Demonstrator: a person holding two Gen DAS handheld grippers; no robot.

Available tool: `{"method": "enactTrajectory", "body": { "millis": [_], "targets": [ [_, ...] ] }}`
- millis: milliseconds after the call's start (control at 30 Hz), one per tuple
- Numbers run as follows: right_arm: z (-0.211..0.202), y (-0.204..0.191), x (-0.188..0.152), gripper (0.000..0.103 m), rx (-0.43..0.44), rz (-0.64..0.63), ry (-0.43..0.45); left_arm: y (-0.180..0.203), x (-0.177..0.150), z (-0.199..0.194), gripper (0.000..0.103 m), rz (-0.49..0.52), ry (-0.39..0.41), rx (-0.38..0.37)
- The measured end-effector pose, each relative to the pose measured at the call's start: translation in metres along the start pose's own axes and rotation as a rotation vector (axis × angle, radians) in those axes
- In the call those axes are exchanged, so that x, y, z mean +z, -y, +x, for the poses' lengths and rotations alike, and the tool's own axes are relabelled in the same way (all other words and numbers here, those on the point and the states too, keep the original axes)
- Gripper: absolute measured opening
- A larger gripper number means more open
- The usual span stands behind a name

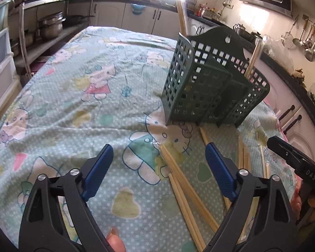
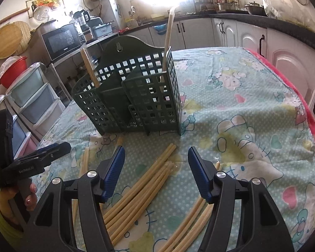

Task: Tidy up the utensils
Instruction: 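Withdraw both open grippers from the basket back toward the loose chopsticks, then close the left gripper on a chopstick while the right gripper grasps another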

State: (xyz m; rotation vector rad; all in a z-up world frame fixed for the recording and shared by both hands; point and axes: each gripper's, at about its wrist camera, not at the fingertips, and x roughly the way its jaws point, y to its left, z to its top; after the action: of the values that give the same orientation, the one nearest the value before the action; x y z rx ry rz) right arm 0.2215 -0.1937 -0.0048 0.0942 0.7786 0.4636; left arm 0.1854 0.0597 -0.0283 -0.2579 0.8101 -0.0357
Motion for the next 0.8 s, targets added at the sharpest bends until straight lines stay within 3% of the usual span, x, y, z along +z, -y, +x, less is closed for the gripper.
{"method": "enactTrajectory", "body": {
  "millis": [300,400,533,800],
  "targets": [
    [0.017,0.002,0.001,0.060,-0.012,0.007,-0.049,0.003,-0.005,0.023,0.048,-0.019,-0.089,-0.068],
    [0.024,0.003,0.002,0.060,-0.015,0.013,-0.072,0.002,-0.002,0.031,0.047,-0.031,-0.110,-0.075],
    [0.032,0.004,0.004,0.060,-0.014,0.013,-0.093,-0.002,0.002,0.042,0.041,-0.054,-0.134,-0.072],
    [0.051,0.008,0.009,0.060,-0.024,0.024,-0.140,-0.004,0.009,0.051,0.015,-0.044,-0.143,-0.046]
  ]
}}
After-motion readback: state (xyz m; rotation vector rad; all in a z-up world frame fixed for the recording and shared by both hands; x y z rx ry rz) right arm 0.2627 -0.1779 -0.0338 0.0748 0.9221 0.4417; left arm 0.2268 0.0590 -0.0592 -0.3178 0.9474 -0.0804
